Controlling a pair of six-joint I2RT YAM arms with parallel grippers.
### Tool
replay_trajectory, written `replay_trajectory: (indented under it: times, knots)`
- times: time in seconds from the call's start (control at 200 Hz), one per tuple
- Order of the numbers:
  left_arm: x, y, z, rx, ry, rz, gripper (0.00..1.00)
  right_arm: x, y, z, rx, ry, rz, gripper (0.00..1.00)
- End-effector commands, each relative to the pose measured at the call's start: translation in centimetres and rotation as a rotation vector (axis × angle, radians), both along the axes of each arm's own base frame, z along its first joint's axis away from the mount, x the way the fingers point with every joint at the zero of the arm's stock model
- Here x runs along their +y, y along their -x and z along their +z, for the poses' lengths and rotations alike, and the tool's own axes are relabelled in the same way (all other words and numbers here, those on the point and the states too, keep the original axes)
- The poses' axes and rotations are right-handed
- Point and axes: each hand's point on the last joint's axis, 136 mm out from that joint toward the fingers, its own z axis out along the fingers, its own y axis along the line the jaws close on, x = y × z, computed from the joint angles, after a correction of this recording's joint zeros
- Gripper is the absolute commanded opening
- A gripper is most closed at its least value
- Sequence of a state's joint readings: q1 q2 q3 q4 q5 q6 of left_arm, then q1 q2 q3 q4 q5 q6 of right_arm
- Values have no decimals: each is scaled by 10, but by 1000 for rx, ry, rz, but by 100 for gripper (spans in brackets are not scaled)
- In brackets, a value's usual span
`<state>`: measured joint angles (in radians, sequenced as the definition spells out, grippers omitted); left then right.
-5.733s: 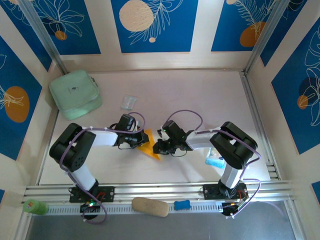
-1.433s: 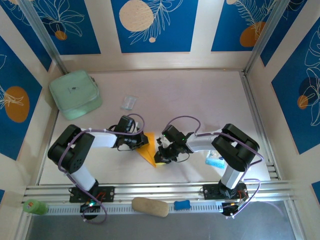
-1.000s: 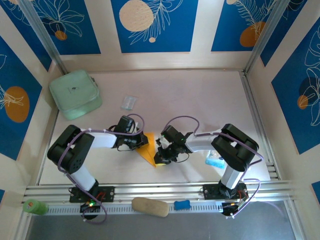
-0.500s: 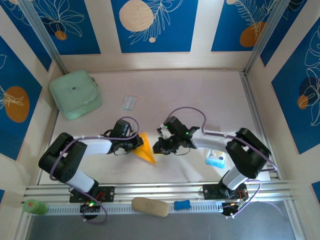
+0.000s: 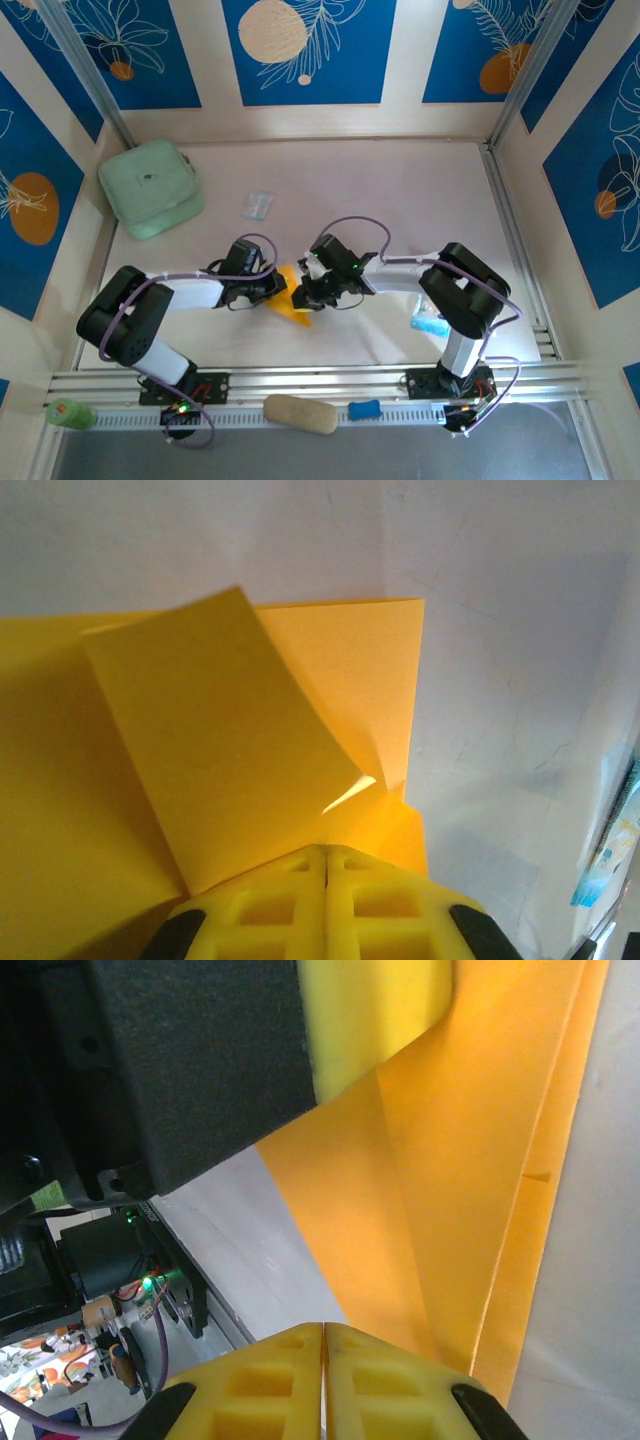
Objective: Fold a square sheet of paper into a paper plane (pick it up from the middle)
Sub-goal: Perform the fourth fold on the wing at the bottom-center of the table.
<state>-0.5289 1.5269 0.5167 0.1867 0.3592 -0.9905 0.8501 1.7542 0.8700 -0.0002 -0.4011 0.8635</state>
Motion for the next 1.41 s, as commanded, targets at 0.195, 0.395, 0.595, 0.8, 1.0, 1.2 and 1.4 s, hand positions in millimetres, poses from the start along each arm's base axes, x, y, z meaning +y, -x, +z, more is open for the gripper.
replay_trajectory:
  times: [0.195, 0.395, 0.595, 0.8, 1.0, 1.2, 1.4]
  knots:
    - [5, 5, -9, 21, -32, 8, 2, -10, 22, -19, 90, 4, 28, 9]
    - [4, 4, -11, 27, -34, 5, 2, -14, 32, -26, 111, 16, 29, 8]
    - [4, 3, -11, 27, -36, 3, 2, -20, 42, -35, 131, 45, 31, 8]
    - [3, 1, -12, 31, -38, -2, 2, -30, 54, -49, 157, 106, 33, 8]
    - [5, 1, -14, 34, -41, 4, 2, -44, 68, -58, 177, 155, 36, 6]
    - [6, 0, -14, 36, -36, 10, 1, -63, 80, -61, 165, 208, 39, 5]
    - [-2, -3, -11, 20, 13, 8, 2, -56, 57, -28, 72, 152, 11, 5]
